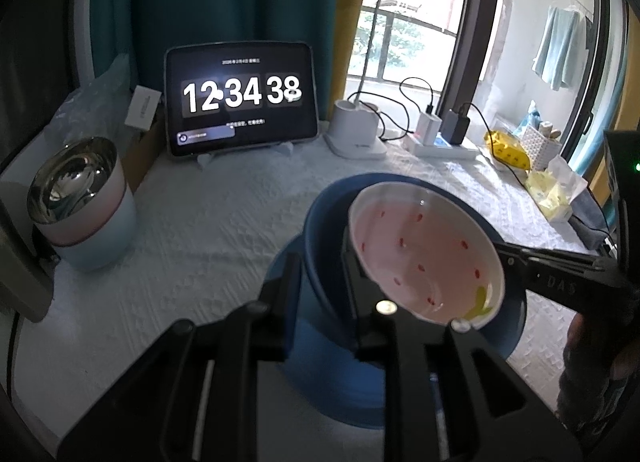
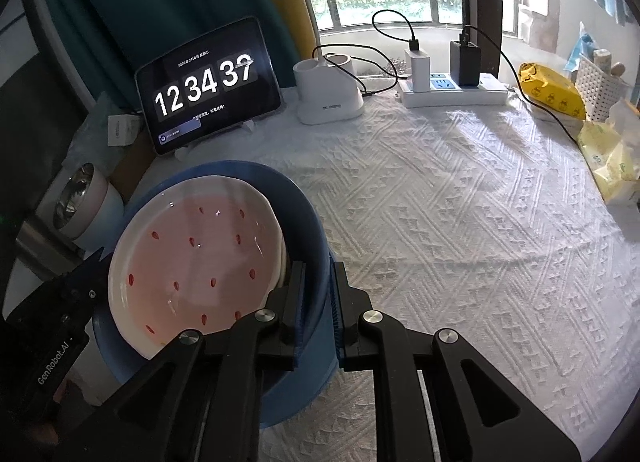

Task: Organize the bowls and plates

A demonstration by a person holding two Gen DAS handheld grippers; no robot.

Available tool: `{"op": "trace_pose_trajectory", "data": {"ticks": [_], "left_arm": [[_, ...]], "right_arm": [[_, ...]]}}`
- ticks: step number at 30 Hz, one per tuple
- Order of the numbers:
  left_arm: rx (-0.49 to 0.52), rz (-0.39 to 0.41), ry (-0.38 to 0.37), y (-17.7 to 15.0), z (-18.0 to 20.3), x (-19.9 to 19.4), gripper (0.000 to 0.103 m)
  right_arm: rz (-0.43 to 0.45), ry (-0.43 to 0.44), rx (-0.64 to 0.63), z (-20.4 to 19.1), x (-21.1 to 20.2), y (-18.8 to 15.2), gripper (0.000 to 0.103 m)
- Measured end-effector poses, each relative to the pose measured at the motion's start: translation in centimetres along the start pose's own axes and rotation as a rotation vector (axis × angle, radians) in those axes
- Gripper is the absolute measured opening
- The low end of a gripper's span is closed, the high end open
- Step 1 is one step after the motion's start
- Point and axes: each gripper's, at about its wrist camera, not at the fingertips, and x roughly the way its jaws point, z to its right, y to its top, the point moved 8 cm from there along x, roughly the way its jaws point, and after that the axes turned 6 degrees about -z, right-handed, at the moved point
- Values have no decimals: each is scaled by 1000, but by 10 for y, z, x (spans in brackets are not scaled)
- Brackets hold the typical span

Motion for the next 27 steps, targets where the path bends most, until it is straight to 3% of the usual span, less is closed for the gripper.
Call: {"op": "trace_pose_trajectory", "data": {"ticks": [4, 11, 15, 21, 27], "left_arm": [[-1, -8, 2, 0, -1, 0, 22], [-12, -9, 32, -2, -2, -2, 28], [-10, -6, 43, -5, -1, -7, 31], [-28, 8, 41, -11, 0, -18, 43], [15, 28, 13, -16, 17, -30, 46]], "right_arm": [[4, -16, 6, 6, -1, -1, 29], [6, -5, -3, 9, -6, -7, 41], [7, 4, -7, 10, -10, -10, 44], [16, 19, -19, 10, -20, -17, 46], [37, 23, -38, 10, -33, -23, 47]]}}
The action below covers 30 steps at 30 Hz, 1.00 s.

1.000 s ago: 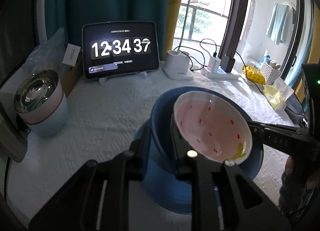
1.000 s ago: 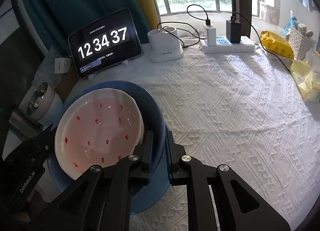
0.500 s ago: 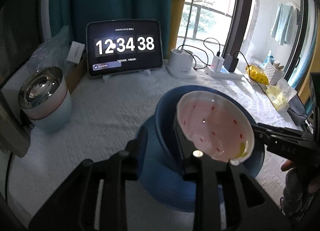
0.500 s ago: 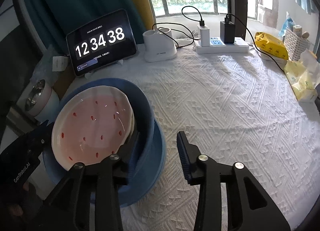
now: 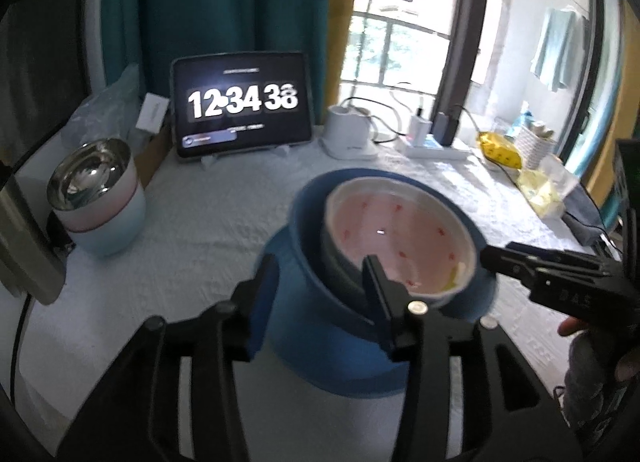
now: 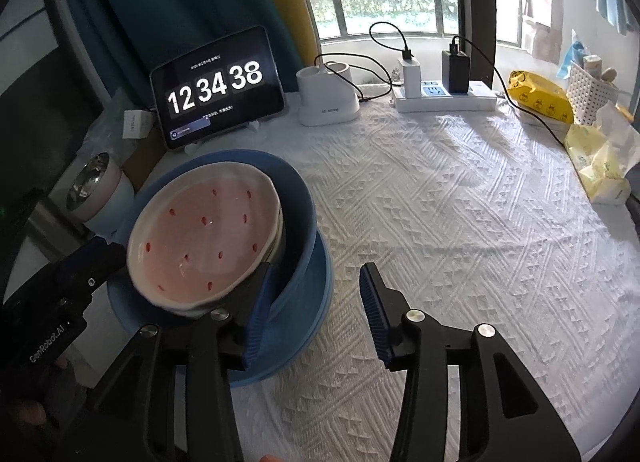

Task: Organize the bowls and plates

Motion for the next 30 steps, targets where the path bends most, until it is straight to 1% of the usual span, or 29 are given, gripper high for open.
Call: {"op": "trace_pose_trajectory", "data": {"ticks": [2, 4, 7, 11, 13, 16, 19, 24, 30], "left_arm": [[15, 6, -11, -1, 8, -4, 48], [20, 5, -34, -3, 17, -9, 55], [27, 12, -57, -4, 26, -15, 64], [48, 36, -68, -5, 39, -26, 67], [59, 49, -70, -5, 43, -31, 73], [78, 72, -81, -6, 52, -41, 79], [94, 95, -89, -7, 59, -52, 81], [95, 162, -103, -3, 64, -76, 85], [98, 280, -95, 5, 66, -113, 87]], "right_arm": [[8, 0, -2, 0, -5, -2, 47], [17, -2, -4, 1, -10, -4, 48], [22, -32, -7, 5, -17, -9, 48], [29, -50, 4, 14, -25, -17, 48], [42, -61, 9, 18, -32, -20, 48], [74, -92, 6, 21, -46, -23, 48], [114, -127, -2, 23, -63, -25, 48], [165, -135, -16, 21, -89, -29, 48], [252, -170, -31, 20, -127, -34, 48]]}}
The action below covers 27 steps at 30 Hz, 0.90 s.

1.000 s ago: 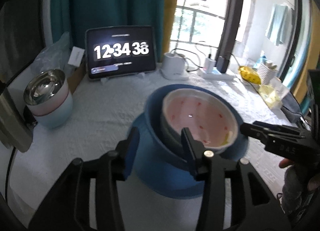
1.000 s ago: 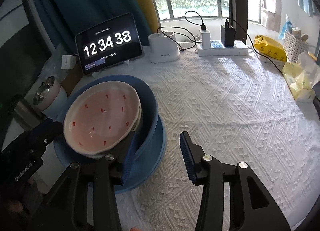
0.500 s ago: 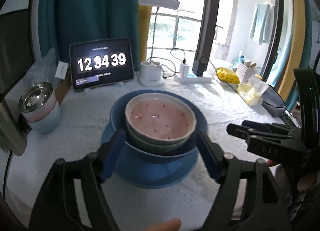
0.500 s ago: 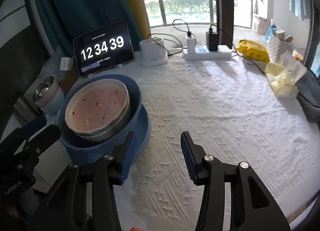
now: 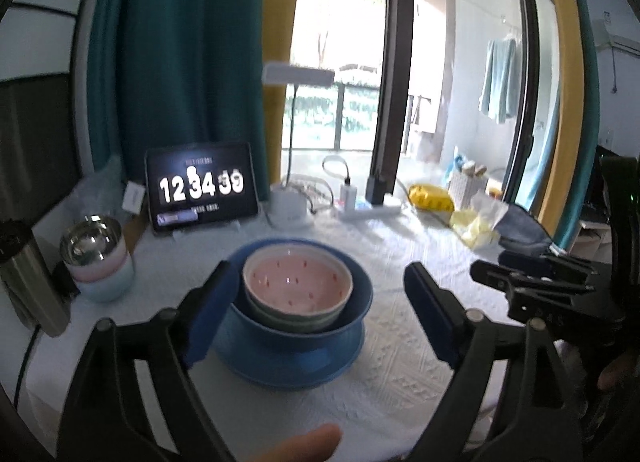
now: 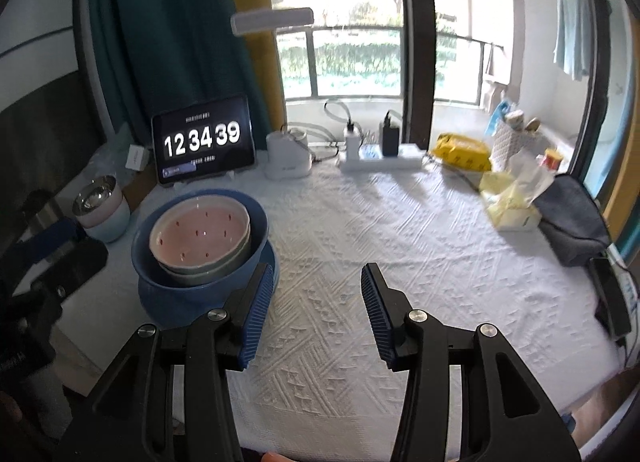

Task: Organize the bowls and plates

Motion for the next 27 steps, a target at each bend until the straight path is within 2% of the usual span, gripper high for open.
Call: {"op": "trace_pose_trajectory", "data": {"ticks": [7, 11, 16, 21, 27], "left_arm": [[30, 103, 14, 15, 4, -31, 88], [40, 139, 12, 20, 6, -44, 89], [48, 171, 47, 23, 4, -53, 90], [41, 180, 64, 22, -2, -57, 94], [49, 158, 64, 18, 0, -54, 94]], "right_arm": [[81, -20, 18, 10, -36, 3, 48], [135, -59, 12, 16, -56, 5, 48], [186, -111, 2, 23, -74, 7, 48], [234, -151, -8, 29, -90, 7, 48], [244, -154, 16, 37, -94, 7, 49]]}}
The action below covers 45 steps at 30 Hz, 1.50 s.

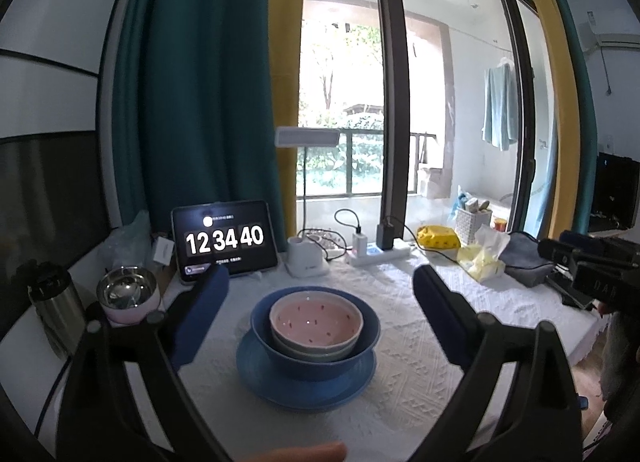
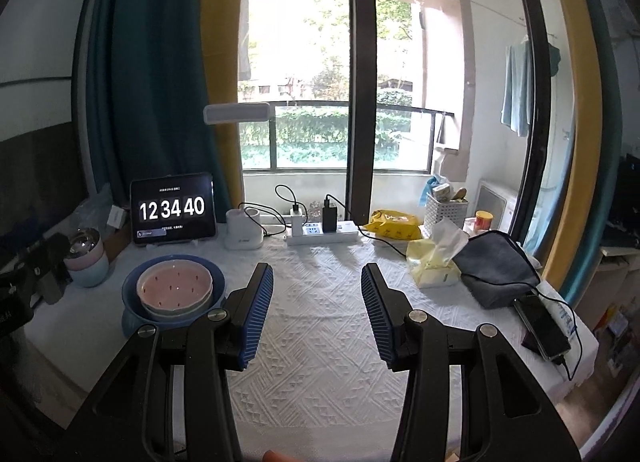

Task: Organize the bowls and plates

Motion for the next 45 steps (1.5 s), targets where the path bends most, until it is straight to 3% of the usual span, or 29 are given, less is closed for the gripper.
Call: {"op": "trace_pose_trajectory", "data": {"ticks": [45], "left_arm": [[-18, -25, -11, -7, 4, 2, 95]], "right_arm": [[-20, 9, 15, -3, 3, -3, 49]]}}
